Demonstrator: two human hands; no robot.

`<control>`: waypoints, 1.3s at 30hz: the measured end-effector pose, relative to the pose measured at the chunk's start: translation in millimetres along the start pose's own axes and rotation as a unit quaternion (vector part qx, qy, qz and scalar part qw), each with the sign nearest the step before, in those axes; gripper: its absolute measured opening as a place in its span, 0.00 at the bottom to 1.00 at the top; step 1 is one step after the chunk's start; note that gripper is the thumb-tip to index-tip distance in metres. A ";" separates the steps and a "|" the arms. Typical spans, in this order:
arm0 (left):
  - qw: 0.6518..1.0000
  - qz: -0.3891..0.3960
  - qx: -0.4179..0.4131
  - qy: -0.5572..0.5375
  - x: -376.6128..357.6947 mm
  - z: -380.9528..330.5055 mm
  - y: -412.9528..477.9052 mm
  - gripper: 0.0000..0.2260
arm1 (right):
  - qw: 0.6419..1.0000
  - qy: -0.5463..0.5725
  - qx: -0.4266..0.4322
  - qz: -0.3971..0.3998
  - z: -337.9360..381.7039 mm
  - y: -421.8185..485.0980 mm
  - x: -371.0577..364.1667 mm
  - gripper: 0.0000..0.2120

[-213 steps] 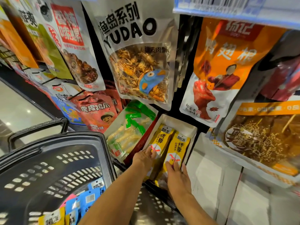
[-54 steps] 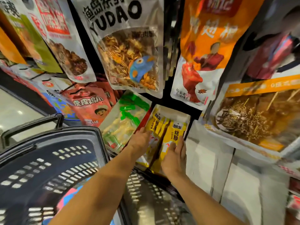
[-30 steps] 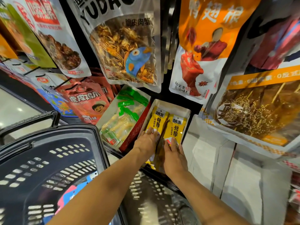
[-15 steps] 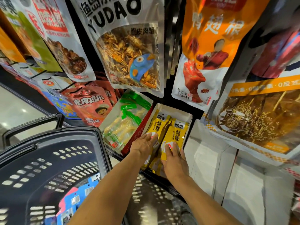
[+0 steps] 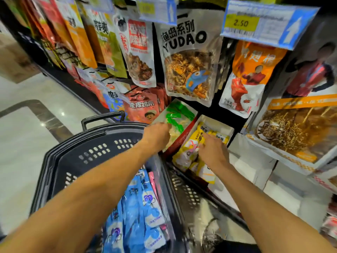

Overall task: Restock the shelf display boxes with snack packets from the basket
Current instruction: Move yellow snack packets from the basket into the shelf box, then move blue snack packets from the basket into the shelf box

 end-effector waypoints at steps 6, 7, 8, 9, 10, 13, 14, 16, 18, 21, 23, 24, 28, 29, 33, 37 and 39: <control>0.987 -0.079 0.122 -0.073 61.0 113.5 -108.3 0.12 | 0.989 0.063 0.125 -0.056 123.1 -57.1 34.7 0.19; 0.983 -0.070 0.150 -0.080 57.2 133.2 -127.6 0.10 | 0.983 0.068 0.160 -0.055 144.9 -69.5 30.2 0.18; 0.979 -0.057 0.176 -0.083 49.9 151.2 -146.5 0.10 | 0.978 0.073 0.190 -0.046 164.1 -82.6 21.8 0.18; 0.975 -0.041 0.200 -0.086 40.0 166.6 -165.1 0.09 | 0.974 0.076 0.210 -0.026 179.5 -95.7 10.2 0.18; 0.970 -0.019 0.223 -0.090 26.7 180.5 -183.7 0.10 | 0.973 0.073 0.220 -0.003 191.5 -107.1 -5.1 0.19; 0.956 0.031 0.265 -0.126 -19.4 202.5 -229.1 0.11 | 0.972 0.058 0.213 0.080 205.9 -134.0 -61.4 0.21; 0.951 0.045 0.270 -0.143 -38.1 204.5 -238.4 0.11 | 0.972 0.049 0.198 0.114 204.6 -139.7 -82.7 0.21; 0.943 0.082 0.273 -0.174 -76.9 197.8 -250.6 0.11 | 0.969 0.028 0.161 0.187 194.9 -150.3 -124.5 0.22; 0.929 0.131 0.286 -0.197 -120.2 190.5 -259.3 0.10 | 0.961 0.006 0.122 0.249 179.6 -159.0 -164.1 0.23; 0.905 0.209 0.300 -0.219 -184.0 178.8 -266.6 0.11 | 0.950 -0.001 0.067 0.304 154.7 -165.6 -214.9 0.20; 0.888 0.251 0.309 -0.230 -218.6 172.3 -268.9 0.11 | 0.941 0.011 0.025 0.337 140.4 -166.3 -245.4 0.20; 0.879 0.266 0.319 -0.236 -234.9 171.0 -269.9 0.11 | 0.936 0.012 0.006 0.352 134.5 -165.9 -260.6 0.22; 0.835 0.315 0.382 -0.241 -288.3 175.0 -284.2 0.13 | 0.917 0.016 -0.036 0.396 122.1 -163.8 -318.2 0.26; 0.826 0.320 0.395 -0.244 -298.0 175.0 -288.5 0.14 | 0.916 0.020 -0.042 0.400 121.9 -163.0 -330.1 0.26; 0.798 0.308 0.440 -0.273 -315.9 175.4 -296.0 0.18 | 0.918 0.058 -0.084 0.383 121.9 -160.0 -365.4 0.35; 0.776 0.302 0.473 -0.289 -324.9 179.9 -297.6 0.27 | 0.927 0.033 -0.095 0.361 122.9 -156.9 -376.8 0.38; 0.776 0.293 0.474 -0.296 -327.0 182.6 -300.4 0.28 | 0.925 0.045 -0.107 0.363 122.0 -154.6 -378.7 0.35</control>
Point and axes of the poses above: each hand's wrist, its own y-axis towards the middle knuckle, its own x-axis out of the back of the hand, z = x × y, the point moved 10 cm from there along y, towards the middle knuckle, and after that the axes turned 4 degrees about z, right-handed, at the moved point
